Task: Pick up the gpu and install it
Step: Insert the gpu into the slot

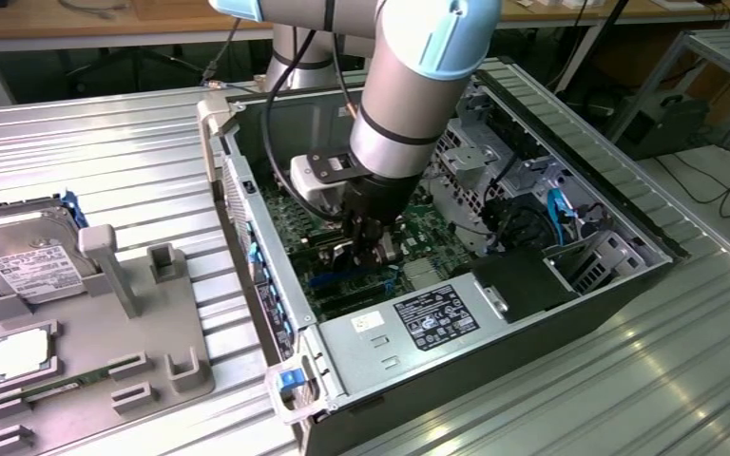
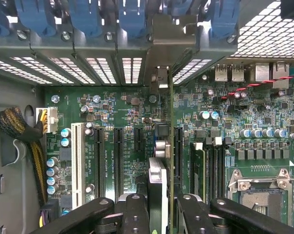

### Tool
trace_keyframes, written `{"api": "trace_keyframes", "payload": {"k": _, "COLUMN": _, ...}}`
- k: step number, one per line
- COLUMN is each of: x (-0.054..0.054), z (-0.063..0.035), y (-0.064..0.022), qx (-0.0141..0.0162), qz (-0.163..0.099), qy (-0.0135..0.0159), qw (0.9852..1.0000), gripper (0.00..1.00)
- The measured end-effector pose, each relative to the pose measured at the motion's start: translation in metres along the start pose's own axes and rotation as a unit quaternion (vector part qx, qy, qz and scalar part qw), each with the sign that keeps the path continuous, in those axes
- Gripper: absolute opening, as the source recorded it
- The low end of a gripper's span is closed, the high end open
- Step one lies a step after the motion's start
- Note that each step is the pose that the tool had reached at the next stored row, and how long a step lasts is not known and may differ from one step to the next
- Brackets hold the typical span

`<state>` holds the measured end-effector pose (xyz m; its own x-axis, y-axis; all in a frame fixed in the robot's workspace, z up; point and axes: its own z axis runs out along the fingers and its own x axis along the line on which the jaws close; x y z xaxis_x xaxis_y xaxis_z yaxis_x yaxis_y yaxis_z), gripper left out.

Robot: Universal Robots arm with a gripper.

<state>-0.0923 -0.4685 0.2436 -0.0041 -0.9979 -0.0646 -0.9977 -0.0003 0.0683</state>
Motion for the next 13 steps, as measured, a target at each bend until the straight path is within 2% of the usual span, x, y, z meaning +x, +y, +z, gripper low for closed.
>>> {"api": "trace_keyframes", "payload": {"k": 13, "x": 0.0001, "z": 0.0009, "y": -0.0001, "qx": -0.0002, "qz": 0.0, "qy": 0.0, "qw": 1.0, "gripper": 0.28}}
